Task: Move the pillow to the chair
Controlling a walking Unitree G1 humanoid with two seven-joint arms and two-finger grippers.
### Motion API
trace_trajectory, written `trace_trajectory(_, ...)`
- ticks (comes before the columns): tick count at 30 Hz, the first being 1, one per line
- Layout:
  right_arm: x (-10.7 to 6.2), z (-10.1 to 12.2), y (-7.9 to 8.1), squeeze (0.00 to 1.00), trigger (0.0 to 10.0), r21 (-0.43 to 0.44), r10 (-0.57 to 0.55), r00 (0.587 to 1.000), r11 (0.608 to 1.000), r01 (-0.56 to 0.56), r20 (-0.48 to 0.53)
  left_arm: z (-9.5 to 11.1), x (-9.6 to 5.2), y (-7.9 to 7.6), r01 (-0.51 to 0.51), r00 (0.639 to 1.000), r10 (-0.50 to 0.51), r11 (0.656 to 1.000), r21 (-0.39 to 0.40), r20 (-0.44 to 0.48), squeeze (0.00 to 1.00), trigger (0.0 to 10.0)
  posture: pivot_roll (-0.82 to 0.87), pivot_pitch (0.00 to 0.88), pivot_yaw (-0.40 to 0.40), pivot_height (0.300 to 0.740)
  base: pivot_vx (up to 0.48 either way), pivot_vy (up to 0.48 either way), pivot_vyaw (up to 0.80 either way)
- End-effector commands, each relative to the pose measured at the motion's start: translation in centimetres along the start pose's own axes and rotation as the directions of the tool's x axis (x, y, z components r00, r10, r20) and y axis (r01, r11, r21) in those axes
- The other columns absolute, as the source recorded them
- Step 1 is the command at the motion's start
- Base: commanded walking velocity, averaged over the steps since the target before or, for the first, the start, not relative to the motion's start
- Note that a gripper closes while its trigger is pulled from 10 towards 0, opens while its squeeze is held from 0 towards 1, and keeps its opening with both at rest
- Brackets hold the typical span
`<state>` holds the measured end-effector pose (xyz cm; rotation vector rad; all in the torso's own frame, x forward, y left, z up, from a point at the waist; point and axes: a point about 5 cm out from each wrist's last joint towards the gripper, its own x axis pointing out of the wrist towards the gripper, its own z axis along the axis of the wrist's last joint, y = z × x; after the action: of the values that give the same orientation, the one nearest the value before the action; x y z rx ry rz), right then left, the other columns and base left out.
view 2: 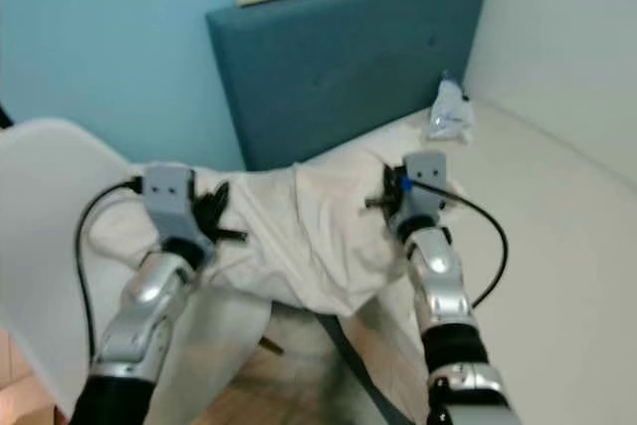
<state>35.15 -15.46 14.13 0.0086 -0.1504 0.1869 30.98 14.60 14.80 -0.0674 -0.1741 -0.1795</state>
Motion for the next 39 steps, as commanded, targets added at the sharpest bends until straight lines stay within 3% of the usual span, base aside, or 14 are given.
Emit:
trace_trajectory(1, 0.5, 0.8, 1.2, 0.0, 10.0, -0.004, 0.052, 0.998, 0.999, -0.052, 0.047, 1.3, 0.3, -0.6, 0.031, 0.998, -0.03, 1.0, -0.004, 0.062, 0.0, 10.0, 0.05, 0.064, 0.012, 0.74, 0.0, 0.0, 0.8)
trace_trajectory(17, 0.2, 0.0, 1.2, 0.0, 10.0, 0.025, 0.071, 0.997, 0.997, -0.071, 0.021, -0.3, 0.0, -1.0, 0.015, 0.998, -0.015, 1.0, 0.003, -0.066, 0.0, 10.0, 0.06, 0.068, 0.018, 0.74, 0.0, 0.0, 0.8)
trace_trajectory(39, 0.0, -0.5, 1.5, 0.0, 10.0, 0.033, 0.094, 0.996, 0.995, -0.094, 0.001, -0.9, -0.2, -0.7, -0.033, 0.992, 0.033, 0.999, 0.008, -0.123, 0.0, 10.0, 0.06, 0.066, 0.011, 0.74, 0.0, 0.0, 0.73)
